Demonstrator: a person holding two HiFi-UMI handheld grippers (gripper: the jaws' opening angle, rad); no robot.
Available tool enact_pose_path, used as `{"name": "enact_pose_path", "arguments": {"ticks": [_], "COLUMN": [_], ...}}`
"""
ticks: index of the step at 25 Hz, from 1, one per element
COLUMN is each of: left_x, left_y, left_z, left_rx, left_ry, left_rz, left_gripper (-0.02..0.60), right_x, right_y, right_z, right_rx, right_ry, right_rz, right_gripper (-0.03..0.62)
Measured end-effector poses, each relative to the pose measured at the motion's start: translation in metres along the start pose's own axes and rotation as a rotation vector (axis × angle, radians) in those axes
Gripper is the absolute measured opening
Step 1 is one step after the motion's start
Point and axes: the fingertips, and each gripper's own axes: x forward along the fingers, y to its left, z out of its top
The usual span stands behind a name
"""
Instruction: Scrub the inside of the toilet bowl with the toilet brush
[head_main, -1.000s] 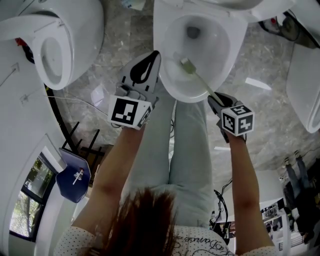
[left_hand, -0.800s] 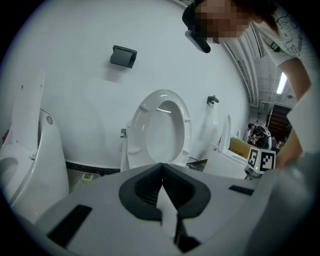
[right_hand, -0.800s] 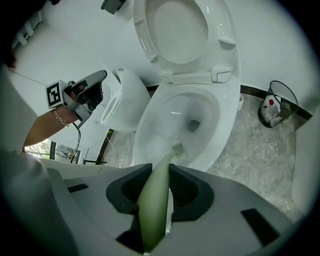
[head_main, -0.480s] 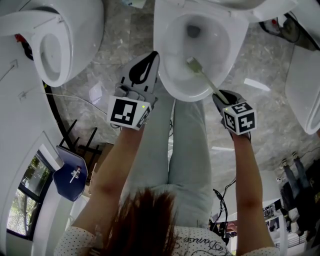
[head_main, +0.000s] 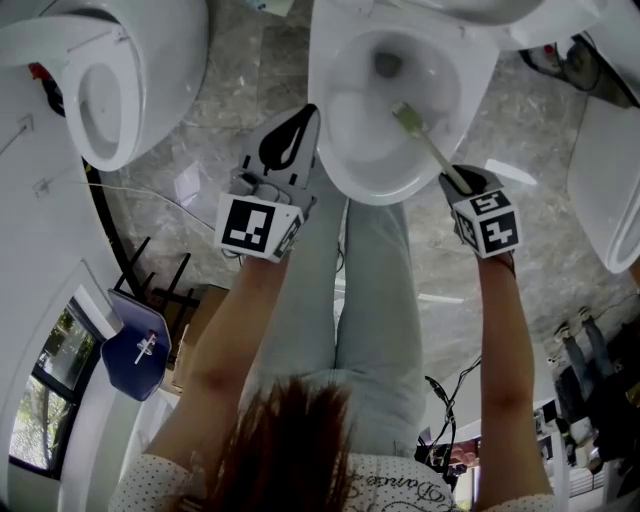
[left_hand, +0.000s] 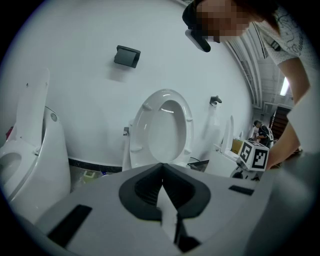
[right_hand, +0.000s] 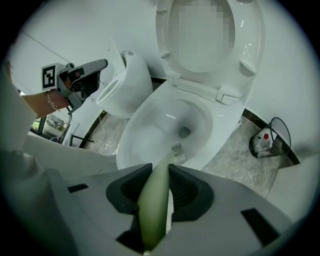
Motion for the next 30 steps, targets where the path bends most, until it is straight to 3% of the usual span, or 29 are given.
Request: {"name": "enact_pose_path", "arguments": {"ticks": [7,11,20,30], "left_x": [0.001,0.002,-0.001,-0.004], "left_y": [0.002,0.006,0.011,0.008], "left_z": [0.0,0.001,0.004,-0.003], "left_rx": [-0.001,-0.009,0.011,0.009], "left_ry": [0.003,0.001,-0.001,0.008], "left_rz": [-0.001,0.002,0.005,-0.003], "left_gripper": [0.002,0.003,0.003,0.002], "right_x": [-0.004,-0.009,-0.011,0.004], "right_y": [-0.028,-0.045,-0.053,-0.032], "right_z": [0.023,0.034,0.05,0.023], "right_rx": [-0.076,-0.1,-0.143,-0.116], "right_ry": [0.0,-0.044,-0.117,-0.066], "right_rz": [-0.071,-0.148,-0.226,-0.179], "right_gripper": [0.117,0.117,0.117,0.117]}}
